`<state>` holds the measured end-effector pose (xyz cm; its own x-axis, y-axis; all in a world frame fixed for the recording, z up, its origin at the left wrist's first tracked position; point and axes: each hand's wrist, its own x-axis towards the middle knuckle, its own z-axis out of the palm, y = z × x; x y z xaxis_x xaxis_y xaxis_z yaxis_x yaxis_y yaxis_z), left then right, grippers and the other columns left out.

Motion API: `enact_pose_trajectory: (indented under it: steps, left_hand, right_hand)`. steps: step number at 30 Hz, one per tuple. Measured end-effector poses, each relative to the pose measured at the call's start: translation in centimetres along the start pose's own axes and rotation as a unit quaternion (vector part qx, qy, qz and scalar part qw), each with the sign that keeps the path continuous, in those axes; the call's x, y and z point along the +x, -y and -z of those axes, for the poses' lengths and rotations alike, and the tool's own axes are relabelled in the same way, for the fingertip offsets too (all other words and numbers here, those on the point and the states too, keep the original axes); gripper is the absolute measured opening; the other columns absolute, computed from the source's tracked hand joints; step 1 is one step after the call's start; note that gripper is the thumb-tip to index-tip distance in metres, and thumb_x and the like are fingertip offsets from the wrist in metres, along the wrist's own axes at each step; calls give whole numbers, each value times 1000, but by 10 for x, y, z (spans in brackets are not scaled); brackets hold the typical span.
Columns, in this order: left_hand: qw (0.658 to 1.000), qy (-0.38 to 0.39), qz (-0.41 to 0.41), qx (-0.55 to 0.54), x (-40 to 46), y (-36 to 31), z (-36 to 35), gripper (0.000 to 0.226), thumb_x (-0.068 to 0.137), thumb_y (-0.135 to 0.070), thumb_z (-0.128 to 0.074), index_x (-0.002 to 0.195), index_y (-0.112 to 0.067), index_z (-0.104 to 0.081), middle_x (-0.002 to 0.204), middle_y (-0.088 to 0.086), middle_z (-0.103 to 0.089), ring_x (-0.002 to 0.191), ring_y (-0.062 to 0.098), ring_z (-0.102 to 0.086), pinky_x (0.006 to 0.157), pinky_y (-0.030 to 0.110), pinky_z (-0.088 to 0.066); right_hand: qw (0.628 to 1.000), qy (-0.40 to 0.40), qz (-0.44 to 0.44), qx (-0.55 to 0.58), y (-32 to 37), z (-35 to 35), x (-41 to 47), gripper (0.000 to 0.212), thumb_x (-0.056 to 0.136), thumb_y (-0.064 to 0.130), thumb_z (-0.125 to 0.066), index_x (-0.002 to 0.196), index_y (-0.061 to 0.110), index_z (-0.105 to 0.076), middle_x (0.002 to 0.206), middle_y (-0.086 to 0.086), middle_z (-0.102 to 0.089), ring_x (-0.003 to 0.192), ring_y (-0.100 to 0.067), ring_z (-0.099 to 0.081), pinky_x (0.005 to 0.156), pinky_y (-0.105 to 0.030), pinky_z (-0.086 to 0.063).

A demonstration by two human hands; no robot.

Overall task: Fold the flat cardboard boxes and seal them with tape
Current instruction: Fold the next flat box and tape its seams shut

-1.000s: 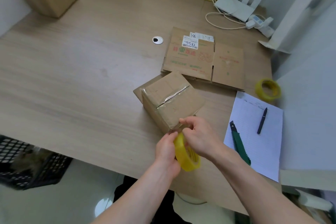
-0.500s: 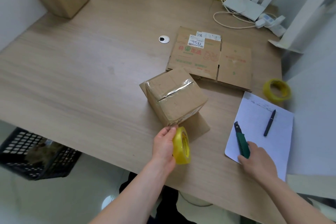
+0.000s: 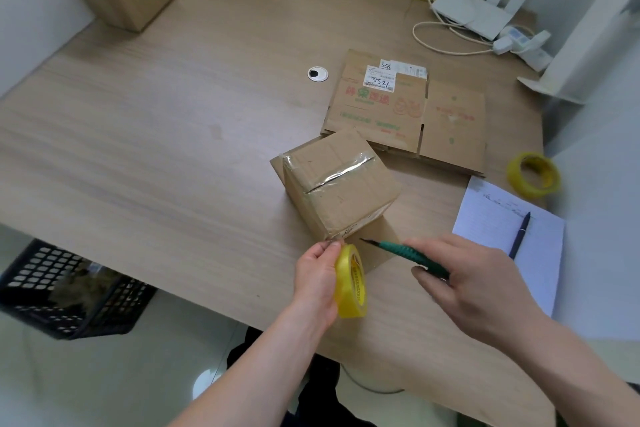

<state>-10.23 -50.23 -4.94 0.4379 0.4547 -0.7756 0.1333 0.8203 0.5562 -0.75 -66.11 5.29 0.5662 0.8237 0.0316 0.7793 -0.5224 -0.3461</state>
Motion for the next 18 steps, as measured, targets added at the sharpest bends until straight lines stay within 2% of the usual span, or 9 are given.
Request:
enact_pose_trajectory:
  steps: [2,6,11,18]
  left_hand:
    - [1000,-1,-3,7,-1,0,0,8,94,-10,-62,86,-9,-63,85,20,-60,78,28,-55,77,43,-49]
    - [999,-4,-13,30,1,0,3,9,94,-12,-61,85,-9,-63,77,18,-61,66,25,-56,64,33,-51]
    - [999,-3,-11,47,3,0,4,12,92,-13,-65,81,-11,-65,76,16,-61,69,26,-56,67,38,-50]
    - [998,-12,-6,62,5,-2,3,11,93,-14,-64,82,-10,-65,73,17,-58,68,26,-53,64,38,-49]
  right_hand:
    - [999,19,17,-43,7,0,8,37,82,23,-75,116,34,-69,80,13,-62,62,-17,-58,47,-31,-44]
    - [995,57,29,-77,12,-6,19,34,89,30,-65,121,40,-65,85,10,-62,68,-21,-60,50,-31,-42]
    - [992,68,22,-104,12,-11,27,35,93,36,-57,128,44,-59,89,11,-60,73,-19,-59,51,-30,-40]
    - [990,62,41,-119,18,-9,34,30,86,27,-69,115,36,-68,82,8,-62,65,-23,-59,44,-30,-38]
